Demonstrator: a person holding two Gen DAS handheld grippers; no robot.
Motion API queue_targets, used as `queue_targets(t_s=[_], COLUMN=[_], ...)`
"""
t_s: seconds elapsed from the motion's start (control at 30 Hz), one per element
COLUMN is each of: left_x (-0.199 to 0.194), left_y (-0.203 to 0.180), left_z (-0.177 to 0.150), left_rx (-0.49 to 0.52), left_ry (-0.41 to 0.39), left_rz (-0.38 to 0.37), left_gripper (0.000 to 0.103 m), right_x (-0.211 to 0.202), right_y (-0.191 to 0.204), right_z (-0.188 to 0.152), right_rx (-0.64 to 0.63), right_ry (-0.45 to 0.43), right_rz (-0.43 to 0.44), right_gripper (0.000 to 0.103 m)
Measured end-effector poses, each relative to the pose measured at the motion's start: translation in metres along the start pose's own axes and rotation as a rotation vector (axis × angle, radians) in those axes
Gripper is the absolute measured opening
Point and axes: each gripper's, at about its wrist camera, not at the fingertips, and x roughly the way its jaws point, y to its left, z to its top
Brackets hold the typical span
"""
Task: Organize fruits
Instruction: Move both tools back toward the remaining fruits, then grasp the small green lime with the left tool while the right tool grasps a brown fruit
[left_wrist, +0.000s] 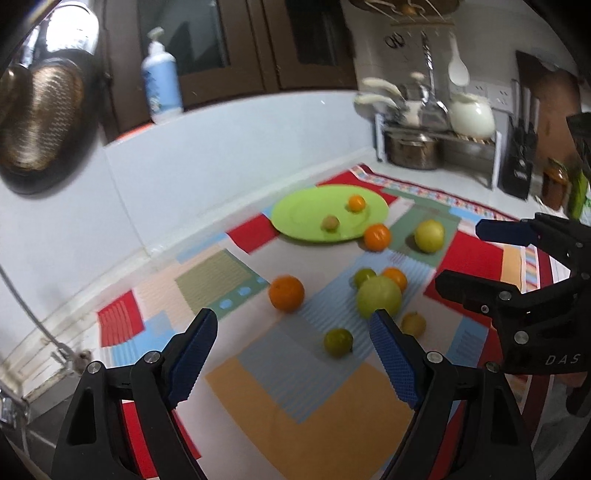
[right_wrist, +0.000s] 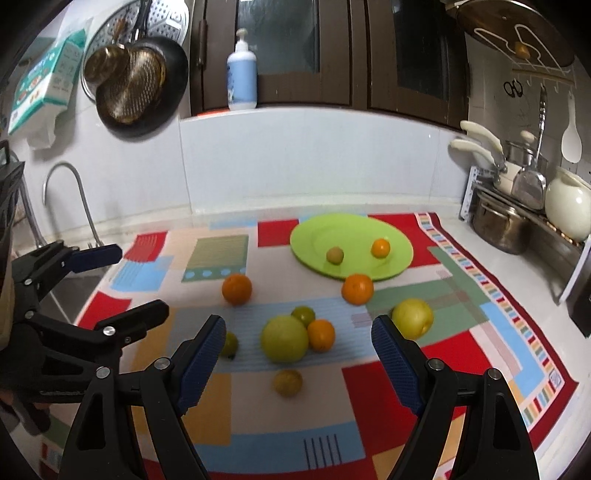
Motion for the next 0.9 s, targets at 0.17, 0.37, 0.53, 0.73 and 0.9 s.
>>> queue_targets(t_s=[0.17,0.37,0.53,0.73,0.9], left_x=[0.027,0.051,0.065,0.08,0.089], left_y=[-0.006,-0.008,-0.011,-0.015,-0.016], left_z=[-0.016,-0.028,-0.029,-0.027,-0.025], left_rx=[0.048,0.085,0.106,0.095,0.064], left_ry=[0.063,0.11,0.135,0.167,0.204], left_rz=[-0.06,-0.118,-0.164,-0.216,-0.248], left_gripper=[0.08,0.075,0.067,0.058,0.046], right_x=[0.015,0.036,0.052,0.06,0.068], right_y=[0.004,0.003,0.001,0.002,0.001], right_z=[-0.016,-0.032,-0.042,-0.047,-0.047], right_rx=[0.012,0.04,0.072,0.072,0.085], right_ry=[0.063,0.132,0.18,0.198,0.222], right_rz=[-0.004,0.01,0.031,0.04,0.069], right_gripper=[0.074,0.062,0.054,0.047,0.041])
